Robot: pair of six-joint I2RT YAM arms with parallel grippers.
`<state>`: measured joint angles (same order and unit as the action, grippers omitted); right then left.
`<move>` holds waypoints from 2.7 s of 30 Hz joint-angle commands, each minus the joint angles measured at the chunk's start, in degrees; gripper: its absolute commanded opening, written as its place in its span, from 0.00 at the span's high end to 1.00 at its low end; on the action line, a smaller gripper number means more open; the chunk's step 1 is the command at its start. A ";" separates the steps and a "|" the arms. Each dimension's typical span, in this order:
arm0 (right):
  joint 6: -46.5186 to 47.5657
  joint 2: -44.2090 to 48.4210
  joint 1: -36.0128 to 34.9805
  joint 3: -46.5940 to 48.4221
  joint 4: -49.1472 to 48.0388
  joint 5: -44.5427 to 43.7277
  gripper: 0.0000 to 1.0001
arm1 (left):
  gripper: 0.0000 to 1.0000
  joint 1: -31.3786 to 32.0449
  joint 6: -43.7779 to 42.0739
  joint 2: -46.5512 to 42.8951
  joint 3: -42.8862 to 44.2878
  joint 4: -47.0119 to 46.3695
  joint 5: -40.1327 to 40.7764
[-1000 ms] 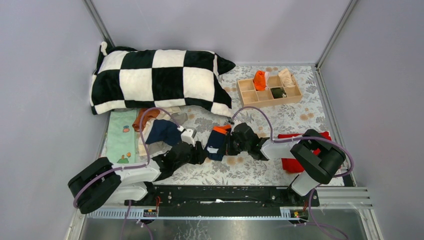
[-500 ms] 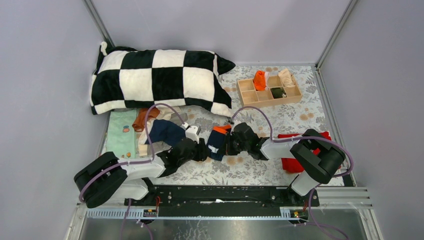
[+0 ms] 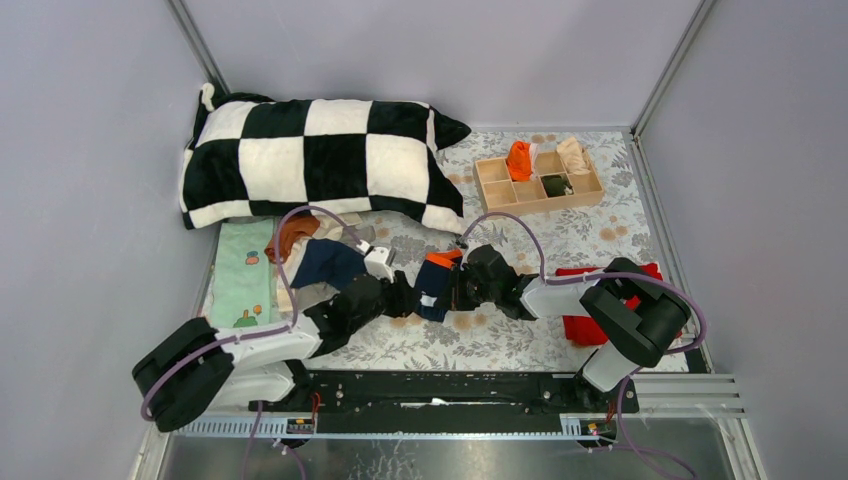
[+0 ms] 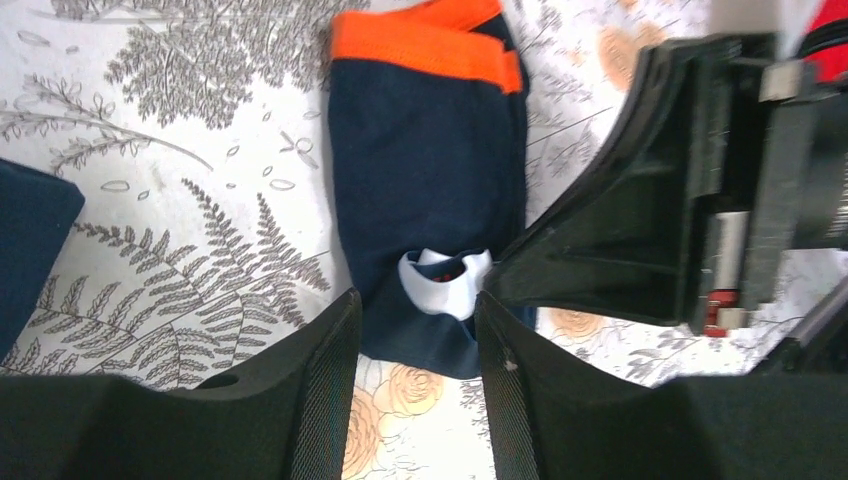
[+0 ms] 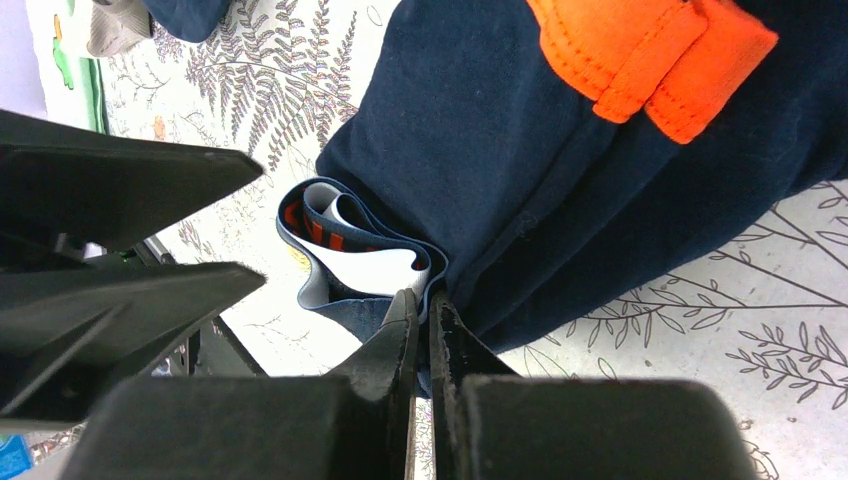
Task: Roll the underwear
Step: Roll the underwear to the center of the board.
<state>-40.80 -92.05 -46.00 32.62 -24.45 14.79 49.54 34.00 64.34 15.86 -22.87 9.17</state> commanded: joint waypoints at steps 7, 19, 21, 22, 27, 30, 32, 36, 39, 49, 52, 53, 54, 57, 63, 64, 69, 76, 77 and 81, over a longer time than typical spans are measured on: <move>1.32 -1.97 -0.24 0.46 4.95 2.87 1.00 | 0.53 -1.01 -1.13 11.06 2.35 -5.47 -0.63; 1.53 -0.49 -0.30 0.39 5.05 1.64 0.83 | 1.00 -1.21 -0.40 16.62 5.81 0.89 0.59; 1.80 0.99 -0.25 0.21 4.71 0.96 0.68 | 1.00 -1.22 0.01 17.62 6.02 1.49 0.88; 2.04 1.98 -0.24 0.06 4.45 0.52 0.61 | 1.00 -1.20 0.20 18.09 5.98 1.51 0.93; 3.88 9.56 -0.31 -0.70 3.39 -2.83 0.45 | 1.00 -1.22 1.27 20.46 6.32 1.77 1.00; 5.80 15.56 -0.31 -1.56 3.29 -6.12 0.42 | 1.00 -1.22 1.59 21.05 6.54 2.12 1.40; 8.15 19.48 -0.32 -2.40 3.77 -8.66 0.41 | 1.00 -1.28 1.64 21.30 6.87 2.49 1.59; 19.52 25.92 -0.26 -5.95 1.74 -12.78 0.40 | 1.00 -1.22 1.63 21.62 7.34 2.92 1.55; 38.13 28.50 -0.31 -11.96 -9.34 -10.39 0.41 | 1.00 -1.25 1.77 21.68 7.48 2.92 1.14; 95.98 29.58 -5.96 -9.14 -0.91 2.60 0.40 | 1.00 -1.29 1.48 23.56 8.73 2.83 -1.00; 106.93 27.84 -10.53 -8.81 3.63 1.01 0.40 | 1.00 -1.39 1.25 23.64 8.75 2.91 -1.26; 110.43 27.06 -12.07 -8.89 5.17 -0.21 0.39 | 1.00 -1.44 1.10 23.64 8.75 3.00 -1.32; 112.67 26.19 -13.27 -8.81 6.00 -0.85 0.40 | 1.00 -1.55 1.14 23.64 8.69 3.01 -1.41; 116.15 24.27 -15.94 -8.49 6.58 -1.94 0.40 | 1.00 -1.66 1.09 23.64 8.54 3.10 -1.60; 122.34 20.29 -16.39 -8.11 7.79 -3.98 0.42 | 1.00 -1.91 1.26 23.60 8.27 2.75 -2.13; 123.23 19.57 -16.45 -8.28 7.65 -4.31 0.43 | 1.00 -2.00 1.31 23.60 8.23 2.75 -2.18; 125.36 16.91 -16.49 -8.51 5.42 -5.90 0.43 | 1.00 -2.10 1.34 23.69 8.14 2.39 -2.52; 127.04 11.79 -16.49 -7.04 2.49 -8.62 0.43 | 1.00 -2.26 1.42 24.09 8.23 2.13 -3.15; 127.29 10.94 -16.49 -6.88 2.14 -9.16 0.43 | 1.00 -2.25 1.42 24.08 8.18 2.13 -3.19; 128.15 8.03 -16.26 -6.42 0.50 -11.69 0.41 | 1.00 -2.39 1.43 23.80 8.05 2.13 -3.37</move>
<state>84.75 -81.58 -62.13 24.36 -20.82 6.76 47.53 36.53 85.95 25.41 -25.91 6.42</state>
